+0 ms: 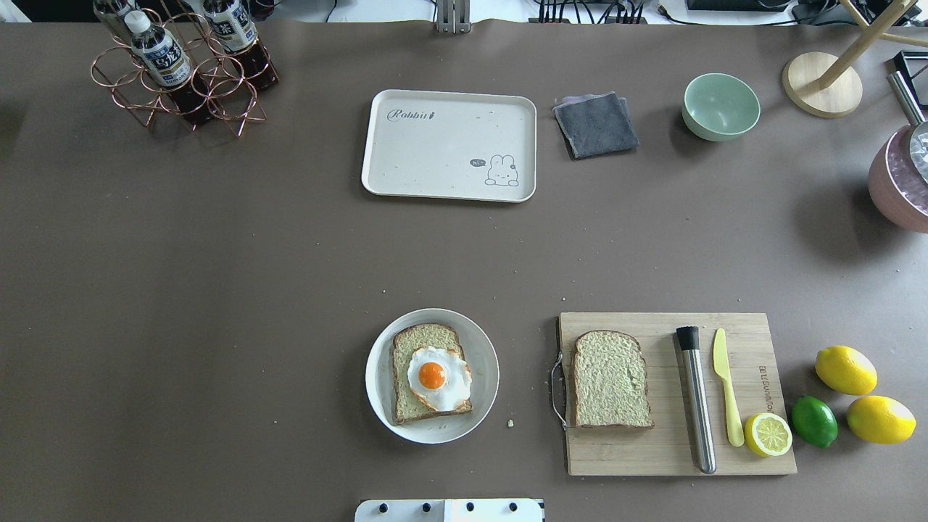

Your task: Make sandwich and place on tray

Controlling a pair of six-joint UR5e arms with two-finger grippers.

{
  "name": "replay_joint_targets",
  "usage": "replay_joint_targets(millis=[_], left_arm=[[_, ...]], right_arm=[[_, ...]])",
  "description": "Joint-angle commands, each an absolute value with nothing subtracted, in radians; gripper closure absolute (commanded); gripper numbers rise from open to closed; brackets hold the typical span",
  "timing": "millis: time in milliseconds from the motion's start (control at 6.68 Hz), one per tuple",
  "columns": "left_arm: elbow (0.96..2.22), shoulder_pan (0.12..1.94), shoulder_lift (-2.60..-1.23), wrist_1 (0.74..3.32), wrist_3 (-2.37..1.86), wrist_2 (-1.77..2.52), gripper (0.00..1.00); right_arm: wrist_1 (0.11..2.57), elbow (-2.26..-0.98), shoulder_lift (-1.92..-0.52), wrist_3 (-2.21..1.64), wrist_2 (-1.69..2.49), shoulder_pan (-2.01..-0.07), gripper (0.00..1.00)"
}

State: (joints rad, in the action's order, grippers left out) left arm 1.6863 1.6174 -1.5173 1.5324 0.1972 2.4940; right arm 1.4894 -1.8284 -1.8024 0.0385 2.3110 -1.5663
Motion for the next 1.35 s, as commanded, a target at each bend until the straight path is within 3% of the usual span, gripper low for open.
replay_joint_targets(millis=[0,449,599,898,1197], left_arm=[[1.736,1.618,-1.54,1.634,0.204,2.496,0.02],[1.729,1.574,-1.554,2.035,-0.057,2.488,0.02],[1.744,1.566,-1.578,2.039,-0.058,2.49,0.02],[1.741,1.511,-1.65,2.04,-0.169,2.485,0.02],[1.811,1.391,-1.619,2.062,-0.413,2.394,0.01]], right_arm=[[1.488,-1.87,-1.775,0.035,2.318,-1.568,0.0],[1.467,-1.974,-1.712,-0.001,2.35,-1.566,0.0],[1.448,-1.964,-1.641,-0.047,2.356,-1.556,0.0],[1.415,-1.963,-1.65,-0.083,2.428,-1.516,0.0],[1.315,-1.968,-1.651,-0.367,2.422,-1.417,0.0]])
